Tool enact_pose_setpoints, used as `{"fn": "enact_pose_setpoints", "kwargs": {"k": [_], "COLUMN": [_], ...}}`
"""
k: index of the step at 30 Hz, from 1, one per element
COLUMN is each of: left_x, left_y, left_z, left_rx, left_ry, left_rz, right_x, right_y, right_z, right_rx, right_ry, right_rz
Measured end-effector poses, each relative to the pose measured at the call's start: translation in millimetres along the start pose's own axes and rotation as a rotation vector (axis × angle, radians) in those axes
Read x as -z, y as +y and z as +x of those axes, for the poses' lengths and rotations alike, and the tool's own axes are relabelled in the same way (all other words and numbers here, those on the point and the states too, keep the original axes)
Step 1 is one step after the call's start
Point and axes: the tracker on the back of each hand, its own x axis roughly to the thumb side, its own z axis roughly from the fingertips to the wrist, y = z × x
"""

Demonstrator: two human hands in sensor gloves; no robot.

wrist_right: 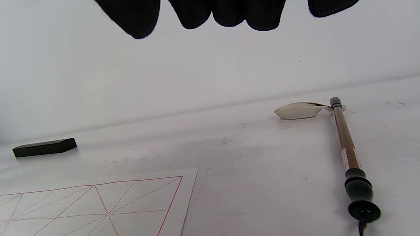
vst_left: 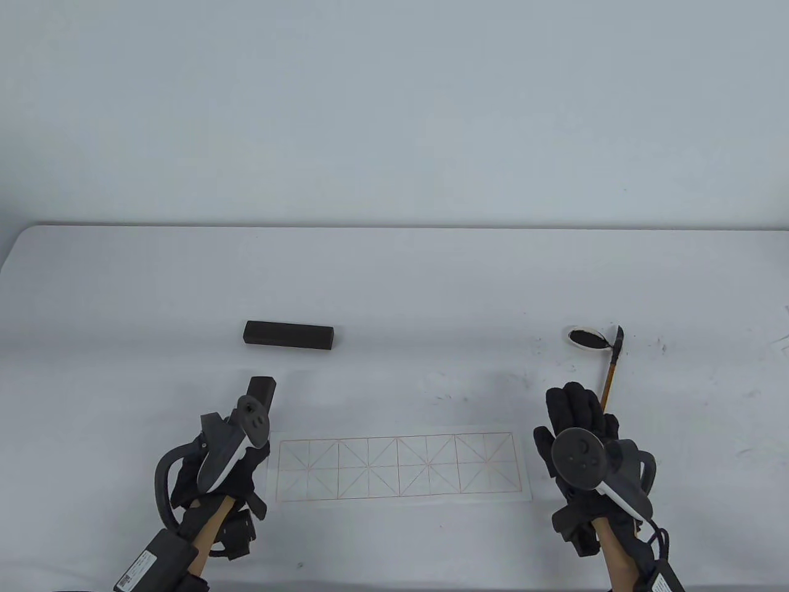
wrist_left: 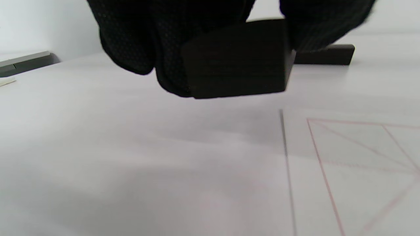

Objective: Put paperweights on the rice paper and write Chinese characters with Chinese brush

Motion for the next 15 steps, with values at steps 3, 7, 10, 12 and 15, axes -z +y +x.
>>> {"fn": "enact_pose_setpoints", "kwargs": {"k": [3,7,10,12,15], "left_x": [-7,-13,-16,-16,-18], "left_y": [-8,-16,-22,-25,-29], "left_z": [3,8,10,11,13], "left_rx": [0.014,0.044,0.068,0.076,0.086], "left_ry": [0.003,0.023,0.034,0.036,0.034], "left_rz": [-0.025,-0.033,-0.043,-0.051,-0.055], "right_x": [0,-1,-1,-1,-1], "right_y": [0,-1,-1,-1,-1], "right_z": [0,0,0,0,0], "right_rx": [0.013,0.020,0.028,0.031,0.032], "right_ry": [-0.004,-0.008,-0.011,-0.012,-0.014], "right_rz": [-0.003,-0.006,-0.010,-0.012,-0.010]}}
